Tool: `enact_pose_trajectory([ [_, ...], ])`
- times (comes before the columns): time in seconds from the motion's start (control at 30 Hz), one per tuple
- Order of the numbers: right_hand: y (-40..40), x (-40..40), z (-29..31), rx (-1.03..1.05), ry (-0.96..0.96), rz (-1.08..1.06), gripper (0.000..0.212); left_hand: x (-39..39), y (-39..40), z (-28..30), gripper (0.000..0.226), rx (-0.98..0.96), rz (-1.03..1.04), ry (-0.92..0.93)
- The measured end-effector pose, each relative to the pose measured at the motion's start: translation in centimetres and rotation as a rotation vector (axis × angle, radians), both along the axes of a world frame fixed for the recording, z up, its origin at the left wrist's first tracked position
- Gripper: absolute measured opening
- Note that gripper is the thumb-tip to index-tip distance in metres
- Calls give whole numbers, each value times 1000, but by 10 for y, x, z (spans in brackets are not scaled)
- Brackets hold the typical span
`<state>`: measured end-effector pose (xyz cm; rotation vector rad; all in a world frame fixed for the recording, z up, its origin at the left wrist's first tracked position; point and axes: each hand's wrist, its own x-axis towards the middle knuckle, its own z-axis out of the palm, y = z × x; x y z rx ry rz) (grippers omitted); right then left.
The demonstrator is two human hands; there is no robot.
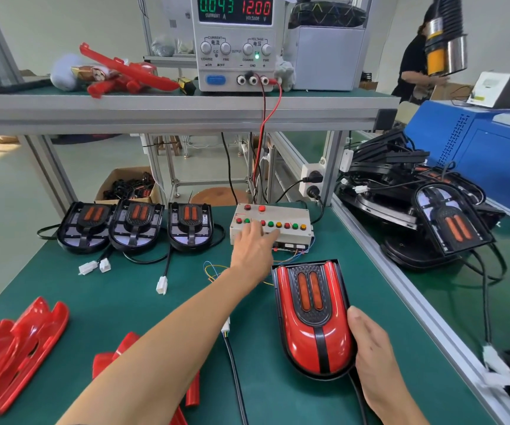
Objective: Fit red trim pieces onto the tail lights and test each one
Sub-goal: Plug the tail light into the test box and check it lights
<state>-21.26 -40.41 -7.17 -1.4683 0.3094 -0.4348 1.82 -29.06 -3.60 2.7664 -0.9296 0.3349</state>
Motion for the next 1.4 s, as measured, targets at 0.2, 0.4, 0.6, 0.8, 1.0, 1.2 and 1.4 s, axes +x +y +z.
enact_pose_trajectory([
  [0.2,0,0,2,37,-9,-7,42,8,-24,9,69,81,-151,111],
  [0.4,1,1,1,55,-15,-26,42,13,-29,8,73,116,-140,135],
  [0.6,0,2,0,70,-8,-19,42,19,-37,7,79,128,-120,176],
  [0.8,0,0,1,69,-1,-14,44,22,-39,9,76,135,-124,195],
  [1.0,-1,1,0,51,5,-10,42,28,-38,9,77,124,-147,228],
  [1.2,-2,0,0,24,4,12,42,29,-37,9,77,144,-161,203],
  [1.4,-2,-1,0,-2,14,-2,42,29,-40,11,73,144,-143,218],
])
